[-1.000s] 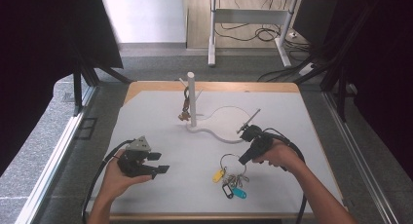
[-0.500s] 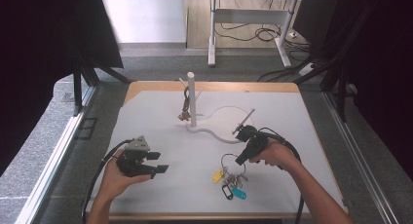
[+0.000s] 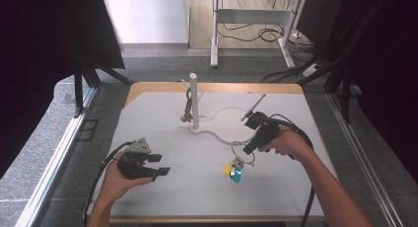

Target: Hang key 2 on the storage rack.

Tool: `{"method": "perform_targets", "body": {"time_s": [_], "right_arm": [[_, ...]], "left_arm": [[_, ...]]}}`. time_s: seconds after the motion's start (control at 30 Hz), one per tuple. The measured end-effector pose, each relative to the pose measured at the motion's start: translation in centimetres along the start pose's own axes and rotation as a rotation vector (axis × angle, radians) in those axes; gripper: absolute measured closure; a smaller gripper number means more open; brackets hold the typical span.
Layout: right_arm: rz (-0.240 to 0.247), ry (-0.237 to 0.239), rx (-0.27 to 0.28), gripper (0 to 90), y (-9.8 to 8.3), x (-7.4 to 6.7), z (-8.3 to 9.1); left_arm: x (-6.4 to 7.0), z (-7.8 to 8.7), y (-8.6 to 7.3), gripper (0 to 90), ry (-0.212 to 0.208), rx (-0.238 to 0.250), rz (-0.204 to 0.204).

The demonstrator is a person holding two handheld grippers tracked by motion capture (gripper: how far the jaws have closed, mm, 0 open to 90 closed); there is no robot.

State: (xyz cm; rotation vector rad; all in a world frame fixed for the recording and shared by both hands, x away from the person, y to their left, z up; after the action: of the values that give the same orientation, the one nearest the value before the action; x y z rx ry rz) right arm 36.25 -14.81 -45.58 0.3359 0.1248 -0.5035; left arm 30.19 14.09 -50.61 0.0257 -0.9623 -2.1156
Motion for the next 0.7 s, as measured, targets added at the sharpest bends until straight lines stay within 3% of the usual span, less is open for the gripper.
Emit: {"method": "perform_targets", "body": {"time_s": [0.47, 0.7], "right_arm": [[-0.022, -0.021, 0.069, 87.2, 1.2, 1.2, 3.8], [-0.032, -0.032, 0.091, 87.2, 2.2, 1.7, 4.9]], "left_arm": [[0.1, -0.2, 0.0, 41.4, -0.008, -0.009, -0.006], [0.1, -0.2, 0.0, 41.4, -0.011, -0.006, -0.003]]}}
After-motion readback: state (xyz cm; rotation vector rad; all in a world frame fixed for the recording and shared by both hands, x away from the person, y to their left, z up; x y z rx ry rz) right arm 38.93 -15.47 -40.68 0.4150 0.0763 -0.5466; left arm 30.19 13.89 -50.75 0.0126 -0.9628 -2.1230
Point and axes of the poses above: each handheld gripper's, and its own axes: z roughly backward along the jaws, y roughly out of its top, x roughly to its right, the point moved 9 cm from there along -z, roughly forward along the jaws, and after that the axes turned 10 degrees about z, right-handed, at the moved point
